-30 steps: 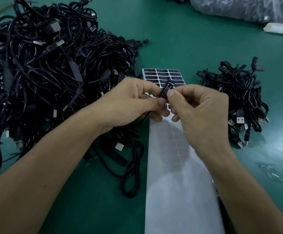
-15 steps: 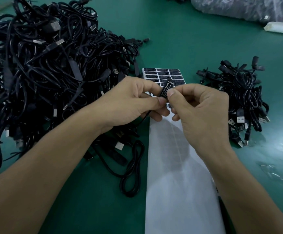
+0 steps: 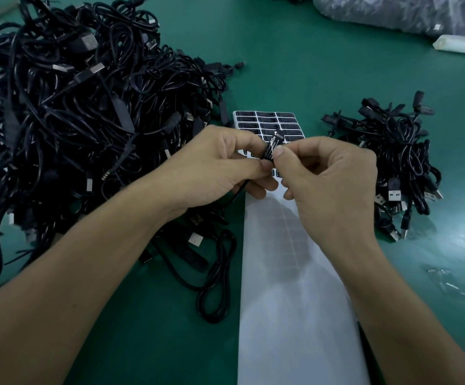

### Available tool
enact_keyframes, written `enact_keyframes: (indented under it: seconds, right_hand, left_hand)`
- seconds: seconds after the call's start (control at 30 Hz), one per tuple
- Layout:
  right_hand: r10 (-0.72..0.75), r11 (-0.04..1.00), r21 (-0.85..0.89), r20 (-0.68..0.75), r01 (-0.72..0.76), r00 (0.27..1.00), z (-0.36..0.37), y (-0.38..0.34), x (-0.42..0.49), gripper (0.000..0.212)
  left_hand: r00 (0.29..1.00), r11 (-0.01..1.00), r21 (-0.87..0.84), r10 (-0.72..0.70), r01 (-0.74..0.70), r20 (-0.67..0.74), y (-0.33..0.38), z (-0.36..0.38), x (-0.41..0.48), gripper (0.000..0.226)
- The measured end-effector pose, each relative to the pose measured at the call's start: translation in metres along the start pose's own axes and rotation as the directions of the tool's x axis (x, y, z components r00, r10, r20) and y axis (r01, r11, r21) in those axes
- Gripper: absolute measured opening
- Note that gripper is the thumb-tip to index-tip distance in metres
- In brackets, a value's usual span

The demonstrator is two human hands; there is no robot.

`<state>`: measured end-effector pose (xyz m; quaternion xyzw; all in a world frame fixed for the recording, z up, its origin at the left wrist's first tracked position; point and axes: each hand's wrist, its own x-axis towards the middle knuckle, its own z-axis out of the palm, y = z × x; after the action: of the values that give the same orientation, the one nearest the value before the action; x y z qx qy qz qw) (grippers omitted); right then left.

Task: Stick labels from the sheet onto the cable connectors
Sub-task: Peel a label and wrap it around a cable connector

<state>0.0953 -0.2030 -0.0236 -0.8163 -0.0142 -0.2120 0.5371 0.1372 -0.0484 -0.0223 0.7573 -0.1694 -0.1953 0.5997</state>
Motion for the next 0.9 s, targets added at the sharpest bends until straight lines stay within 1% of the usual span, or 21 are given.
enact_keyframes:
  seconds: [0.13, 0.37, 0.67, 0.9]
  right_hand:
    - [-0.013, 1.000, -0.014, -0.013, 0.013, 1.000, 0.0008, -0.0012, -0.0007, 0.029]
    - [-0.040, 0.999, -0.035, -0.036, 0.038, 0.999, 0.0020, -0.0031, -0.0018, 0.026]
    - [0.034, 0.999, 0.012, -0.018, -0.034, 0.999, 0.0009, -0.0010, 0.0002, 0.029]
    - [0.054, 0.999, 0.007, -0.039, -0.054, 0.998, -0.0009, -0.0010, 0.0005, 0.024]
  left_hand:
    - [1.000, 1.000, -0.027, 0.008, -0.008, -0.008, -0.0008, 0.0002, 0.0005, 0.010]
    - [1.000, 1.000, -0.021, 0.022, -0.022, -0.006, -0.0013, 0.0000, 0.0014, 0.010]
    - [1.000, 0.999, -0.044, 0.023, -0.024, -0.009, -0.0018, 0.0010, -0.0001, 0.009]
    - [0.999, 0.997, -0.066, 0.038, -0.040, -0.030, 0.0008, 0.0035, -0.0002, 0.012]
